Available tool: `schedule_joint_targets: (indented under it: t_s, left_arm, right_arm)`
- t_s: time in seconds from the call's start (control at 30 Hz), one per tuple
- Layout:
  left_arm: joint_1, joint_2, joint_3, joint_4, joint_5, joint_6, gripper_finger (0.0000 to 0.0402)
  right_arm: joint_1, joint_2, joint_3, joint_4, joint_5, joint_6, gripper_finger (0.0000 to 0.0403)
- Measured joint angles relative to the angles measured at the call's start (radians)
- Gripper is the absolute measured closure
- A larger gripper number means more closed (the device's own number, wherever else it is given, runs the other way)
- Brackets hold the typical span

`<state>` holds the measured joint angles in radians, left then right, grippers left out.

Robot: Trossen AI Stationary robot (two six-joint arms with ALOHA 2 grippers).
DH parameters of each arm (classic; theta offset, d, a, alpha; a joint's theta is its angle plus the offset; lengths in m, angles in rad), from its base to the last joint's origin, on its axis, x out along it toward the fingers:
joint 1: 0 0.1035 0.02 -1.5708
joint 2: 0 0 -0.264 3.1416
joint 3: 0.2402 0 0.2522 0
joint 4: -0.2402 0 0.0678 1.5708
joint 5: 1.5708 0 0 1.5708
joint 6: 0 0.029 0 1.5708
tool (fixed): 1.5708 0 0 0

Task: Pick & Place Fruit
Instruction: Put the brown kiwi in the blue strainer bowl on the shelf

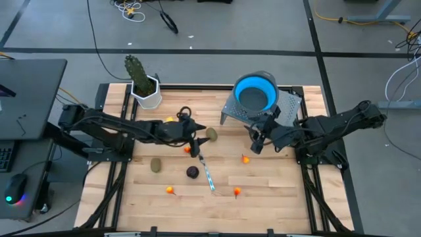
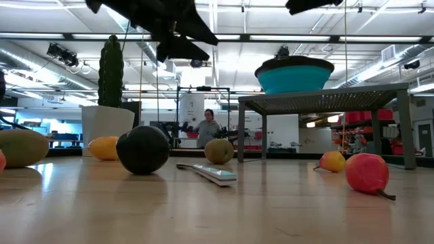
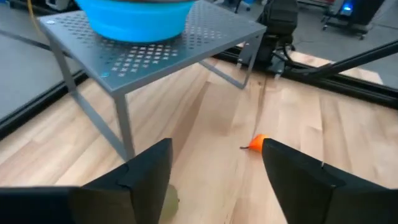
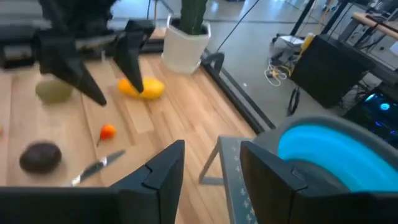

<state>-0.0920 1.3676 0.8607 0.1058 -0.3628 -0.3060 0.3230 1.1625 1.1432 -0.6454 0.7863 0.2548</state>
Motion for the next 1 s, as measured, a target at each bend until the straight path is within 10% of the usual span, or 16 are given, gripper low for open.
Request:
schedule_joint_targets:
  t_s: [1.0]
  left_arm:
    - [-0.009,0.192,0.064,0.034,-0.064,-0.058,0.0081]
  right_arm:
    - [0.178,-0.034,-0.089,0.015,0.101,0.113,0.0236]
